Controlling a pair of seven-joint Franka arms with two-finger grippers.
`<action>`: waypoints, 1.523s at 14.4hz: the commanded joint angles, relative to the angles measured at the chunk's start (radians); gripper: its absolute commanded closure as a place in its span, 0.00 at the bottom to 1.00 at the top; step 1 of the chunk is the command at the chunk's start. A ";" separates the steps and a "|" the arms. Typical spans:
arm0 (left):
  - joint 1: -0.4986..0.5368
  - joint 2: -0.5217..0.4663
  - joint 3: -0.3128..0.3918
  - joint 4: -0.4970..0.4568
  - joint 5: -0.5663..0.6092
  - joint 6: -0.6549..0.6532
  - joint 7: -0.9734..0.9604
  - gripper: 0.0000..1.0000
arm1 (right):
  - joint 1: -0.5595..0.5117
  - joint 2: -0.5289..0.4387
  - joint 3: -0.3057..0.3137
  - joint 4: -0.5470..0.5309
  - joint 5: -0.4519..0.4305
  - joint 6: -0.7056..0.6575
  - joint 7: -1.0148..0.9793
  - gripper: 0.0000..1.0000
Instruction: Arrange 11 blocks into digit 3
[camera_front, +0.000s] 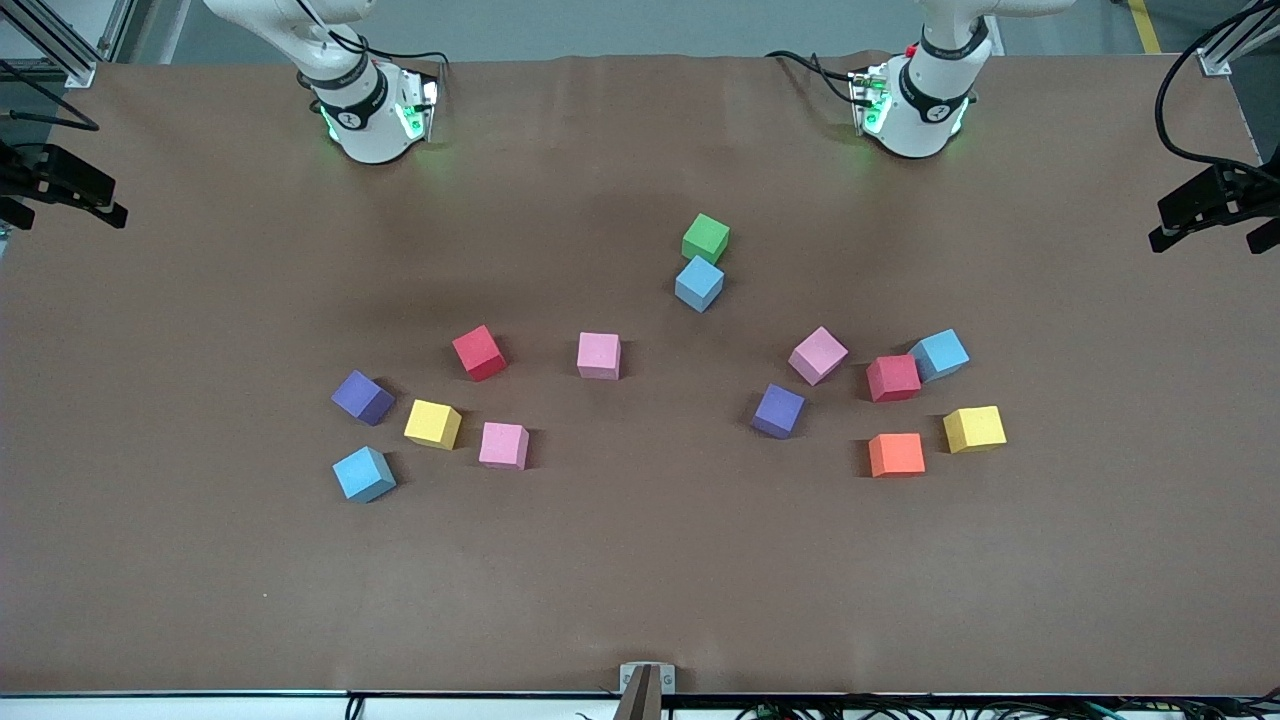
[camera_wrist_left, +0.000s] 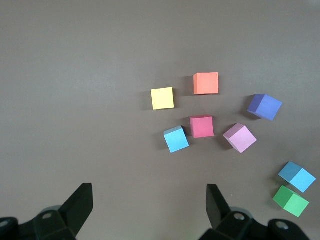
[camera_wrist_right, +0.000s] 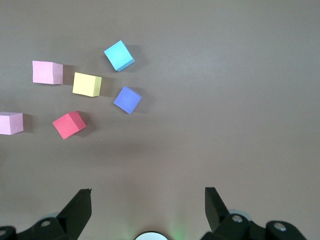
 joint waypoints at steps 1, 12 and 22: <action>-0.008 -0.011 0.004 -0.004 -0.020 -0.001 -0.009 0.00 | -0.011 -0.013 0.004 -0.018 0.015 0.014 -0.008 0.00; -0.043 0.076 -0.045 -0.039 -0.110 -0.039 -0.125 0.00 | -0.011 -0.053 0.004 -0.070 -0.002 0.035 -0.034 0.00; -0.223 0.145 -0.323 -0.379 -0.046 0.325 -0.806 0.00 | -0.013 -0.051 0.002 -0.068 0.015 0.017 -0.028 0.00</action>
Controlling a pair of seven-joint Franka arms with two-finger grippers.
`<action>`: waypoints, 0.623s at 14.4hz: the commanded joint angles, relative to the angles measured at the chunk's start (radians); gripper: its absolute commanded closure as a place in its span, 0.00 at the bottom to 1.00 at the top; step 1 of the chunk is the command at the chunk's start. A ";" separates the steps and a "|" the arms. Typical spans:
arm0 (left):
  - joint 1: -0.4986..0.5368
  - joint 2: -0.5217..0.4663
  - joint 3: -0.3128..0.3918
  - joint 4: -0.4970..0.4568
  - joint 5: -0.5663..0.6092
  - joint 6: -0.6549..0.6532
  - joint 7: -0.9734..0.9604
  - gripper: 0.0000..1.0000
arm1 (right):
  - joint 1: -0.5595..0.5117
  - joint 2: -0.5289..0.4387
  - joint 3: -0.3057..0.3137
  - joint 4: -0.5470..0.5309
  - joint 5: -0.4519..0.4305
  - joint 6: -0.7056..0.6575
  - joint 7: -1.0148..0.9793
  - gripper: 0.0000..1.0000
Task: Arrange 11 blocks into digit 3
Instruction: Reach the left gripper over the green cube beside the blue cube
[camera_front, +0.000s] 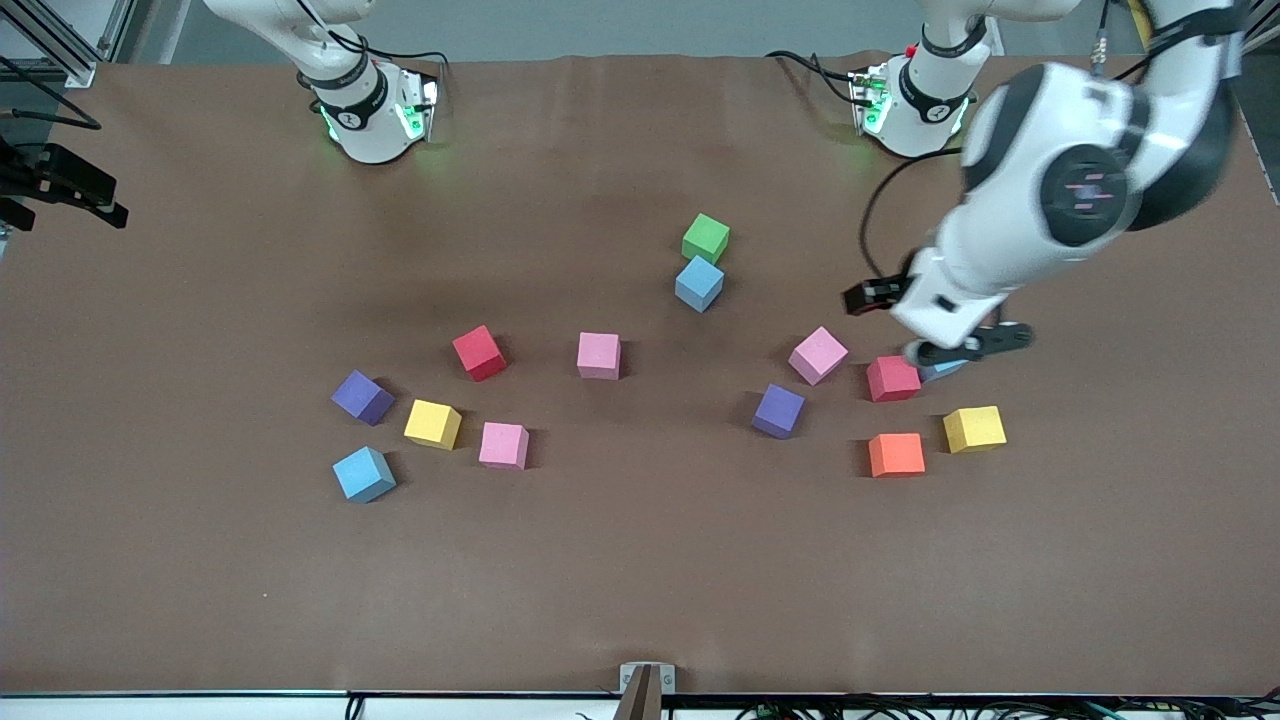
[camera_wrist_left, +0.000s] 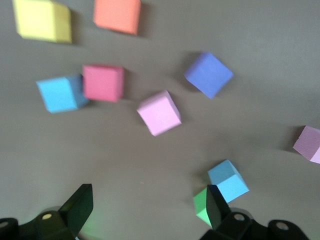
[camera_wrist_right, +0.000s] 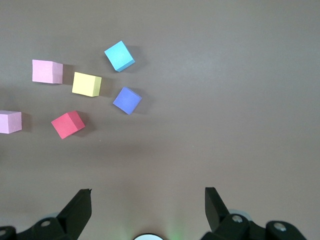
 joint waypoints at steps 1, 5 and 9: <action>-0.037 -0.060 -0.083 -0.164 0.029 0.140 -0.159 0.00 | -0.014 -0.035 0.004 -0.040 0.019 0.001 -0.009 0.00; -0.038 -0.072 -0.266 -0.348 0.052 0.363 -0.230 0.00 | -0.014 -0.037 0.004 -0.040 0.025 0.001 -0.007 0.00; -0.102 -0.032 -0.317 -0.451 0.117 0.524 -0.308 0.00 | -0.014 -0.035 0.003 -0.040 0.047 -0.001 -0.007 0.00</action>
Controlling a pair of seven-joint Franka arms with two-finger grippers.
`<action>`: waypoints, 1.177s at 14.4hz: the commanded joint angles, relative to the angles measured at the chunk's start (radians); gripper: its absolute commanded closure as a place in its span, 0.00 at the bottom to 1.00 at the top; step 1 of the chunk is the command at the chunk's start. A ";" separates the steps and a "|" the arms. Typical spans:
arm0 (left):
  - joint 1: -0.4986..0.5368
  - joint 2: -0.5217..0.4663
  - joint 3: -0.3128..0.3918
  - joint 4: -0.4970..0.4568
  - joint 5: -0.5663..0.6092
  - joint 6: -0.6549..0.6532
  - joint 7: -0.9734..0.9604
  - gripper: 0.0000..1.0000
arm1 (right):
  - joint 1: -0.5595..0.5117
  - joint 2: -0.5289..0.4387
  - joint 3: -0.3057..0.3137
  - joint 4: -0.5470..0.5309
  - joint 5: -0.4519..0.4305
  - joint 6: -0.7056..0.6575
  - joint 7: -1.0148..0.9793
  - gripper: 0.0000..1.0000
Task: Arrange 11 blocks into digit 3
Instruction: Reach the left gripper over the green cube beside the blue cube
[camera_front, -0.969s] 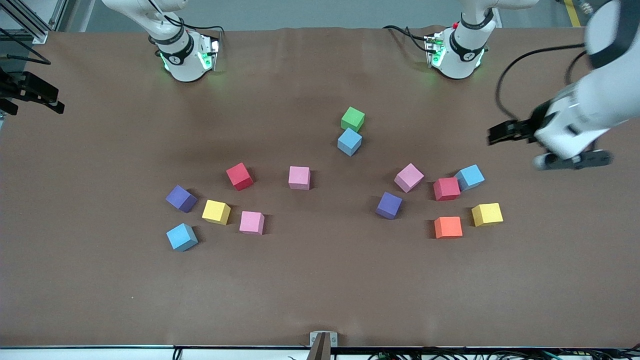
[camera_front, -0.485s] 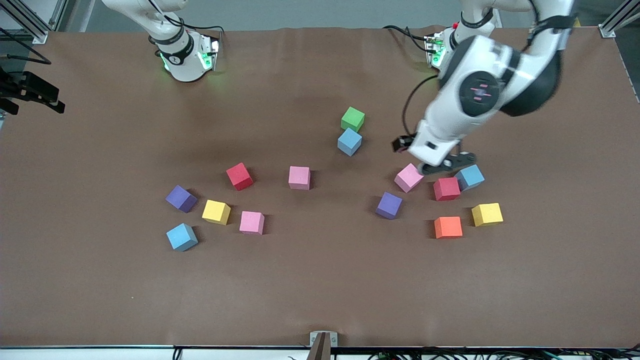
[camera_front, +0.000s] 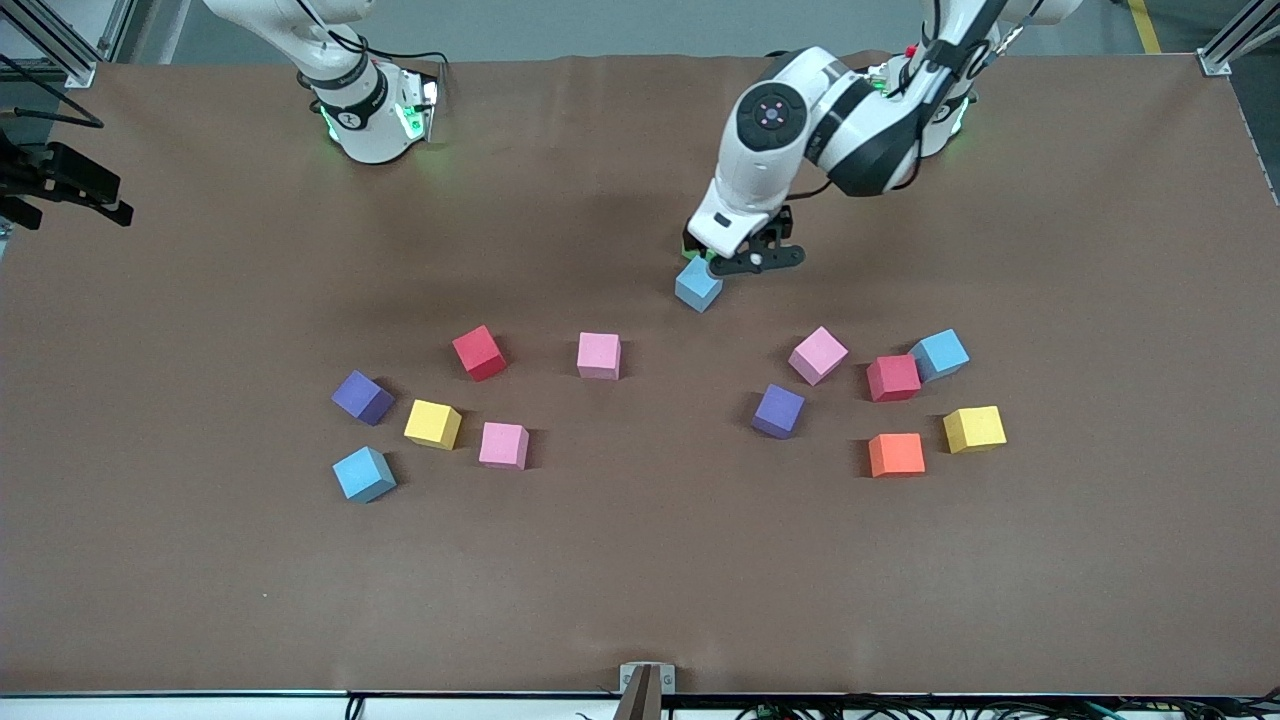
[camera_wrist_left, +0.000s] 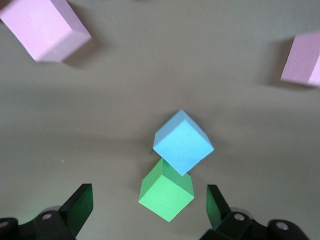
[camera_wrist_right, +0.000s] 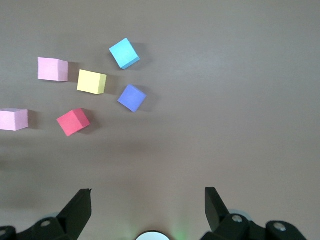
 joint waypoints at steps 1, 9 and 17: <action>-0.037 -0.002 -0.003 -0.075 0.073 0.107 -0.027 0.00 | -0.013 -0.035 0.004 -0.035 0.019 0.004 -0.009 0.00; -0.122 0.095 -0.012 -0.082 0.144 0.203 0.329 0.02 | -0.031 -0.012 0.003 0.015 0.016 -0.001 -0.009 0.00; -0.134 0.137 -0.009 -0.165 0.146 0.336 0.539 0.02 | -0.063 0.055 0.003 0.015 0.005 0.066 -0.012 0.00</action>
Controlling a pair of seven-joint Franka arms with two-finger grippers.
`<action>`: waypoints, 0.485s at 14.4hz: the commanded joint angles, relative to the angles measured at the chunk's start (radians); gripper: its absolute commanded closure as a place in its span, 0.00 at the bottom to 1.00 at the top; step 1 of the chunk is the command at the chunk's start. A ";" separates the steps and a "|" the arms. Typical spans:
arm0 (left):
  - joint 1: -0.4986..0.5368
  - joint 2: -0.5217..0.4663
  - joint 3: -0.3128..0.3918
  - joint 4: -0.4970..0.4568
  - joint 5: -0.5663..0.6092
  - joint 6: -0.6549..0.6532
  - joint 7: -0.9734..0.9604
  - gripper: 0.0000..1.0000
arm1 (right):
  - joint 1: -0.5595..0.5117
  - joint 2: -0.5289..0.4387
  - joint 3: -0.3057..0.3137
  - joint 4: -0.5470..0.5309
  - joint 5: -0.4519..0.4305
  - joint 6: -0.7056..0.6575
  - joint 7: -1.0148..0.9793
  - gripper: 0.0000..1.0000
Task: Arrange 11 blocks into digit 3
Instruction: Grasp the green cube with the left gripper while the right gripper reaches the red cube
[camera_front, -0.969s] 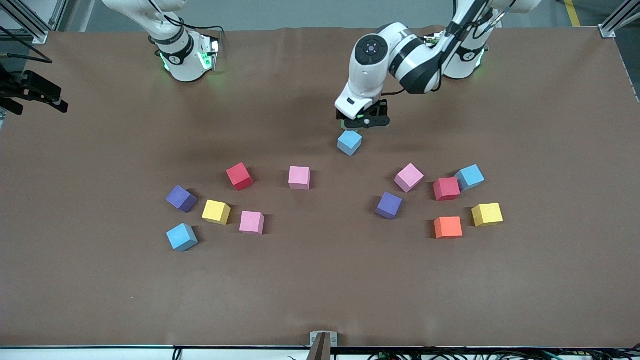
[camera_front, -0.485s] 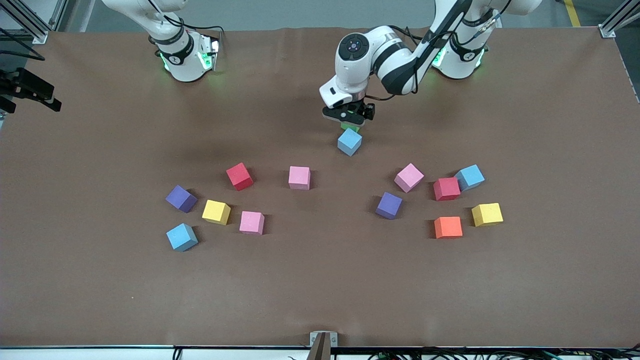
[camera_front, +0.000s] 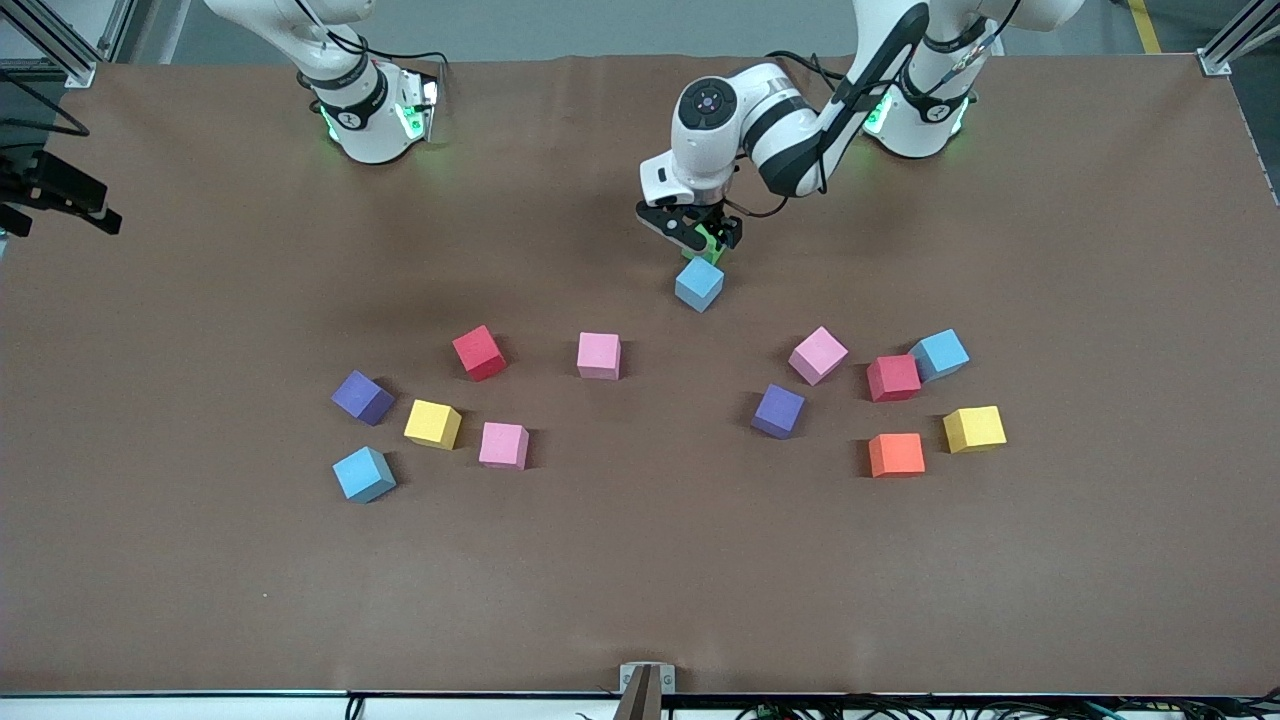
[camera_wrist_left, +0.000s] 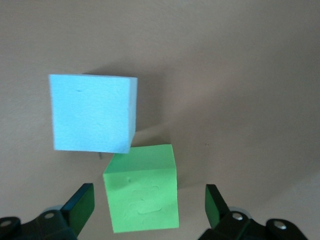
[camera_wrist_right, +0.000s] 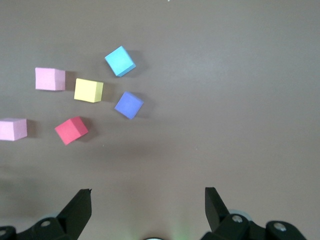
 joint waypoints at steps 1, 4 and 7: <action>0.003 0.004 0.002 -0.021 0.022 0.048 0.034 0.02 | -0.042 0.046 0.008 0.001 0.003 0.039 -0.012 0.00; 0.011 0.011 0.002 -0.021 0.049 0.057 0.034 0.02 | -0.068 0.142 0.008 0.008 0.000 0.042 -0.012 0.00; 0.014 0.027 0.004 -0.024 0.062 0.058 0.027 0.02 | -0.079 0.236 0.008 0.053 -0.033 0.094 -0.020 0.00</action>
